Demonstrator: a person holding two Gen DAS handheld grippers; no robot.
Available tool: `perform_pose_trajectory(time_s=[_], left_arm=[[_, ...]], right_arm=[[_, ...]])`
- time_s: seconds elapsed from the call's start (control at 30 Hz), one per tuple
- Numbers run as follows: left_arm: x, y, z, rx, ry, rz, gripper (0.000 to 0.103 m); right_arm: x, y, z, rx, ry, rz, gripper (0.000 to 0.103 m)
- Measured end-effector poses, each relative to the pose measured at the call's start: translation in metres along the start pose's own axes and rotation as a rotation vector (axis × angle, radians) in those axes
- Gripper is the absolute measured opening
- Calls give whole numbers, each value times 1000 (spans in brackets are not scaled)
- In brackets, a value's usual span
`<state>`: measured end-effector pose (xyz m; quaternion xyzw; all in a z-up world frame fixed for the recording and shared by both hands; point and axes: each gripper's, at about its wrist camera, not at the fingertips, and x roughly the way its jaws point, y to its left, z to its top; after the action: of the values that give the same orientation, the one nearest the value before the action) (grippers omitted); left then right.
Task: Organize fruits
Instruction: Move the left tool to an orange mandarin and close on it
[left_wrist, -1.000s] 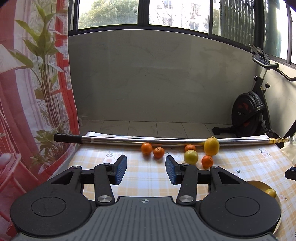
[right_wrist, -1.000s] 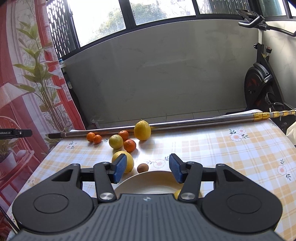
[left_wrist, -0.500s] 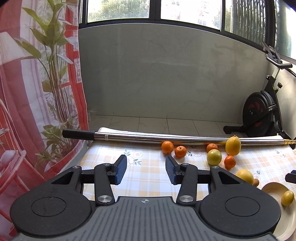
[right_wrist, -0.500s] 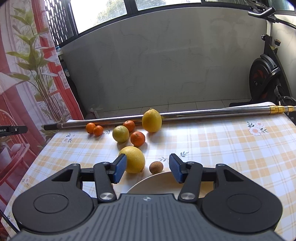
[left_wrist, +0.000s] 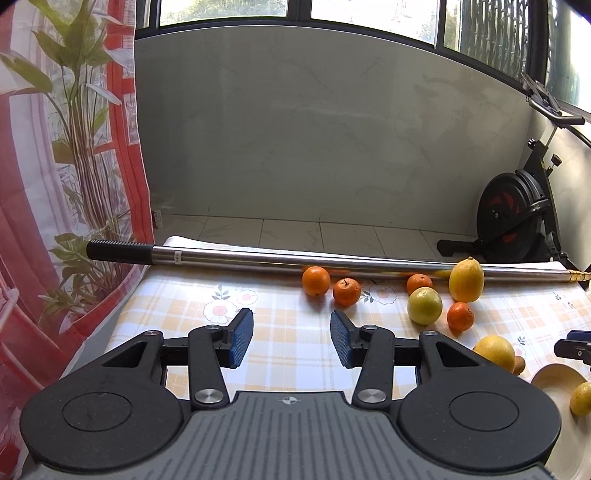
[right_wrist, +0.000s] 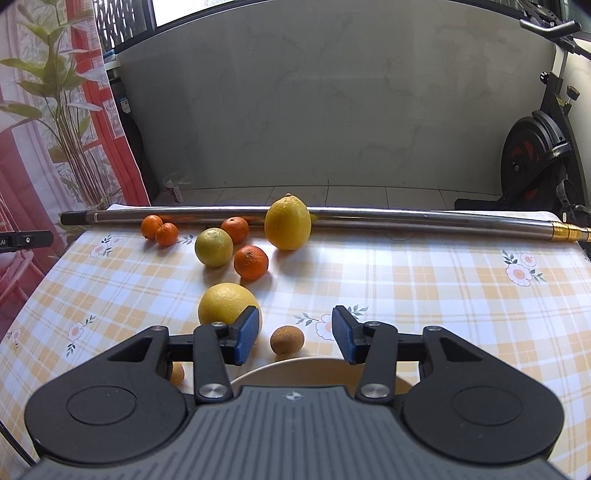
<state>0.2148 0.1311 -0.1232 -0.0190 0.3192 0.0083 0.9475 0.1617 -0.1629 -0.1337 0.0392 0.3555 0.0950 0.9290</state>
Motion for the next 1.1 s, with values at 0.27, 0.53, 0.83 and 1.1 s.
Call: perform_pose_trajectory(time_s=[0.27,0.53,0.83,1.1], left_arm=[[23,-13,12,6,-12,-16,48],[60,-40,18,67,-60,-80,47],[123,-69,10,160,-18,-70,42],[157,-63,6,101,33,-98,39]], right_arm=[[10,-5,8,84,5,3,47],[14,-11,13,113,-10,14,47],[15,-20,9,127,-4,20,48],[19,-30,4,155,8,26,48]])
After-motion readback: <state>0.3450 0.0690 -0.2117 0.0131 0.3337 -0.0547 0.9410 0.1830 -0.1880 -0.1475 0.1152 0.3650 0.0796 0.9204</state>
